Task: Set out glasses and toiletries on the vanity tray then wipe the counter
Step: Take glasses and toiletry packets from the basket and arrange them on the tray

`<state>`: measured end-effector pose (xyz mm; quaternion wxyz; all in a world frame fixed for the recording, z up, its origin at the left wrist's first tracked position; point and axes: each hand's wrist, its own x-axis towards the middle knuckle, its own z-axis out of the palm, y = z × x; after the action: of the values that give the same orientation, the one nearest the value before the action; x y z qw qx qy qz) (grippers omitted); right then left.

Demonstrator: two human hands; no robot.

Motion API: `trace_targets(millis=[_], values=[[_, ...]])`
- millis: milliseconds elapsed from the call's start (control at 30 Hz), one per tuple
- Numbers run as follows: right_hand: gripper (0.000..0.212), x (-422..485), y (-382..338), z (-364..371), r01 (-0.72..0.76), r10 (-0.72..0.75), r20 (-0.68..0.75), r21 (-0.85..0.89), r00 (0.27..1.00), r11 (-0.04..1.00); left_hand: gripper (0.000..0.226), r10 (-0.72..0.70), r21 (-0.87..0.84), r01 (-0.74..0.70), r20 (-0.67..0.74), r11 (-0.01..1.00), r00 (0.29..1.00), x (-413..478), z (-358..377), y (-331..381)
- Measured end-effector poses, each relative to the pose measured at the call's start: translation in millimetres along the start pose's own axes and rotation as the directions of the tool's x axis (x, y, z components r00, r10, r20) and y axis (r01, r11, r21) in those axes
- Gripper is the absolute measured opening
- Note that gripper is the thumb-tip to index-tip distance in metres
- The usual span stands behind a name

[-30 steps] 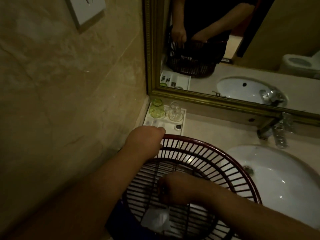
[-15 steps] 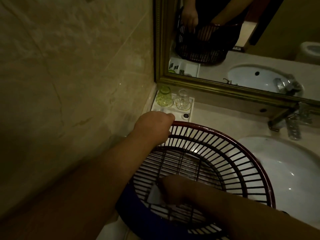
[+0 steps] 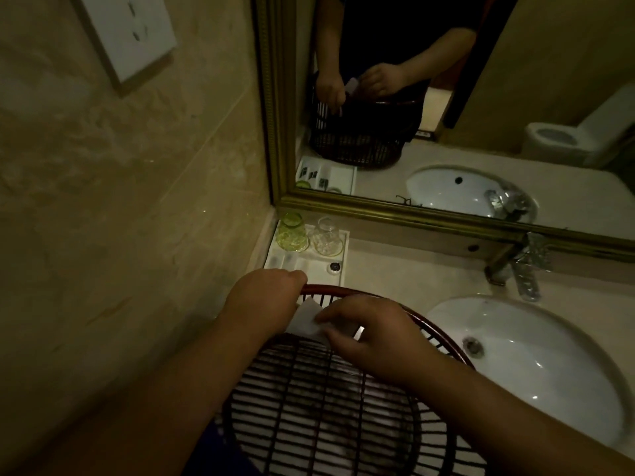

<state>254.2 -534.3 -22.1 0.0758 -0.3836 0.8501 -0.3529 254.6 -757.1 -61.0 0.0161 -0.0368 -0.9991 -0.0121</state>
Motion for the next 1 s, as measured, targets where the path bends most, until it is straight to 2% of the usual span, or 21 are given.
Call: trace_targets(millis=[67, 167, 267, 367, 467, 567, 667, 767, 867, 1000], values=[[0.022, 2, -3, -12, 0.028, -0.027, -0.081, 0.008, 0.996, 1.0, 0.032, 0.0, -0.007, 0.0, 0.051, 1.0, 0.999, 0, 0, 1], [0.027, 10, -6, -27, 0.048, -0.039, -0.205, 0.042, 0.978, 0.998, 0.027, -0.121, -0.099, 0.131, 0.098, 0.986, 0.988, 1, -1, 1], [0.038, 26, -1, -40, -0.03, 0.048, -0.238, 0.079, 0.97, 0.996, 0.024, -0.064, -0.059, 0.066, 0.039, 0.996, 0.997, 0, 4, 0], [0.044, 56, 17, -44, -0.214, 0.23, -0.129, 0.129, 0.965, 0.968, 0.024, -0.016, -0.069, 0.016, 0.009, 0.997, 1.0, -1, 6, -1], [0.058, 93, 53, -30, -0.42, 0.407, 0.111, 0.164, 0.907, 0.892, 0.024, -0.01, -0.07, 0.01, 0.004, 0.997, 1.0, -2, 5, 0], [0.066, 121, 85, -8, -0.525, 0.497, 0.363, -0.024, 0.788, 0.851, 0.024, -0.013, -0.086, 0.012, -0.004, 0.996, 1.0, -2, 4, 1], [0.062, 138, 111, 13, -0.602, 0.571, 0.515, -0.128, 0.639, 0.788, 0.027, 0.006, -0.091, -0.007, -0.019, 0.996, 1.0, -3, 4, 0], [0.053, 148, 130, 28, -0.649, 0.63, 0.544, -0.192, 0.554, 0.736, 0.028, 0.016, -0.073, -0.019, -0.037, 0.997, 0.999, -5, 5, 0], [0.048, 151, 146, 38, -0.709, 0.66, 0.546, -0.16, 0.516, 0.687, 0.028, 0.018, -0.058, -0.021, -0.045, 0.998, 0.999, -4, 7, 0], [0.052, 149, 160, 39, -0.703, 0.665, 0.577, -0.207, 0.474, 0.681, 0.029, 0.013, -0.032, -0.015, -0.051, 0.999, 0.999, -3, 7, 1]])
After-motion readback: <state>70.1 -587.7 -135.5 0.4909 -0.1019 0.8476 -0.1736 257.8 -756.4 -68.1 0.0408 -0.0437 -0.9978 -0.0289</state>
